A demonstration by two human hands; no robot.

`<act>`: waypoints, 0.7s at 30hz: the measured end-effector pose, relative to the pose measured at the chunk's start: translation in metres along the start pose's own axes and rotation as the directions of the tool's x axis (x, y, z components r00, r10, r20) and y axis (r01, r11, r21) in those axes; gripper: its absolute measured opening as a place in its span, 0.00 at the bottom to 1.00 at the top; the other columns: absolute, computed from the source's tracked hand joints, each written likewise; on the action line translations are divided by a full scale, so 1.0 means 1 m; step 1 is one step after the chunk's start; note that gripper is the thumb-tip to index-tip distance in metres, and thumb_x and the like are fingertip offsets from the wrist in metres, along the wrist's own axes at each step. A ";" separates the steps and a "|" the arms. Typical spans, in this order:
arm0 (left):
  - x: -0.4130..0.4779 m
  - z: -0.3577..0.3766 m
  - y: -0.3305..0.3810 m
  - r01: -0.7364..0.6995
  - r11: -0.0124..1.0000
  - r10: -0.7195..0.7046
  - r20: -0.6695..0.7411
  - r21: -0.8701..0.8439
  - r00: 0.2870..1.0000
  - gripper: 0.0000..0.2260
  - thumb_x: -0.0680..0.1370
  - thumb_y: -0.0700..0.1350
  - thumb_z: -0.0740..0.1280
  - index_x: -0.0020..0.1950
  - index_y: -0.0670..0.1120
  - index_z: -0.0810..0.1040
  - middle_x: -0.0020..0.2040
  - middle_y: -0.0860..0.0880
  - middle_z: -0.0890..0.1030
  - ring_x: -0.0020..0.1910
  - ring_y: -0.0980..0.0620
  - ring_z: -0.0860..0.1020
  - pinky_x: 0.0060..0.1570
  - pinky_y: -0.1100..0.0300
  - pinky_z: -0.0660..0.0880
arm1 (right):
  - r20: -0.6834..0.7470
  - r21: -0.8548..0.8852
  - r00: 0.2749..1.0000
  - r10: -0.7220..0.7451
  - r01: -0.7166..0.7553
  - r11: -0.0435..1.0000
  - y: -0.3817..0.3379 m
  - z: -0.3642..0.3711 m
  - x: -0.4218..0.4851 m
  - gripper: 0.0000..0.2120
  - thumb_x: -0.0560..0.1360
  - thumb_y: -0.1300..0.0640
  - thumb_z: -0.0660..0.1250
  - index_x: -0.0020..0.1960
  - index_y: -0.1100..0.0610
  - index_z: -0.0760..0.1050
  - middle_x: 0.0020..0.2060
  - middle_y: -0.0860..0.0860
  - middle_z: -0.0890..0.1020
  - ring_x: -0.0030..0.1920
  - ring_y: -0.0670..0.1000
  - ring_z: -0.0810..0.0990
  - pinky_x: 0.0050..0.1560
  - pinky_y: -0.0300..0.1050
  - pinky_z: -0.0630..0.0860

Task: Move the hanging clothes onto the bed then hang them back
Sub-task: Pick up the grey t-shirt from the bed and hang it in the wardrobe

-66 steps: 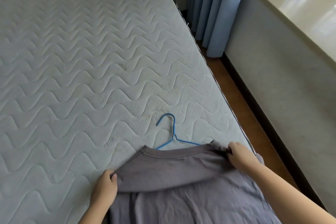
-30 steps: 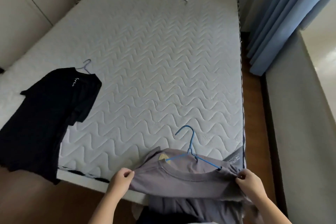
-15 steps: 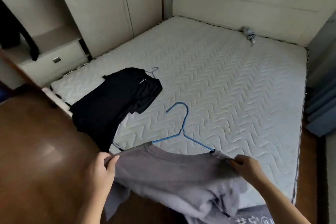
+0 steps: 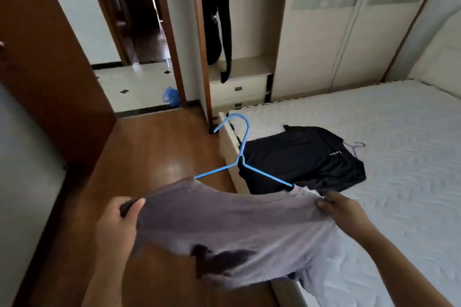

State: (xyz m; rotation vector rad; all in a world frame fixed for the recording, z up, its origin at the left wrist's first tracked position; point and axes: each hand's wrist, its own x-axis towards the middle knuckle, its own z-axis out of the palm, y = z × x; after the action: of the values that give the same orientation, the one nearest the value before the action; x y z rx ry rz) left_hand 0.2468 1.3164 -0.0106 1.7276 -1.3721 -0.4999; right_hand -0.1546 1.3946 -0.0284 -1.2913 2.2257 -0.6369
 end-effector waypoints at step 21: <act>0.233 0.072 -0.034 0.379 0.914 -0.382 0.008 -0.146 0.924 0.08 0.74 0.46 0.67 0.45 0.42 0.76 0.40 0.46 0.77 0.41 0.48 0.75 0.41 0.58 0.69 | 0.134 0.089 0.973 -0.190 0.179 0.980 -0.171 0.081 0.306 0.09 0.74 0.60 0.67 0.35 0.55 0.72 0.31 0.53 0.77 0.34 0.52 0.73 0.35 0.40 0.68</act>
State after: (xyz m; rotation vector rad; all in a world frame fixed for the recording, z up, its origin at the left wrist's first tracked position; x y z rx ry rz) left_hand 0.2875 1.0749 -0.0336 1.8780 -0.9549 -0.7747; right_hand -0.1256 1.0365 -0.0406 -1.4681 1.9644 -0.6687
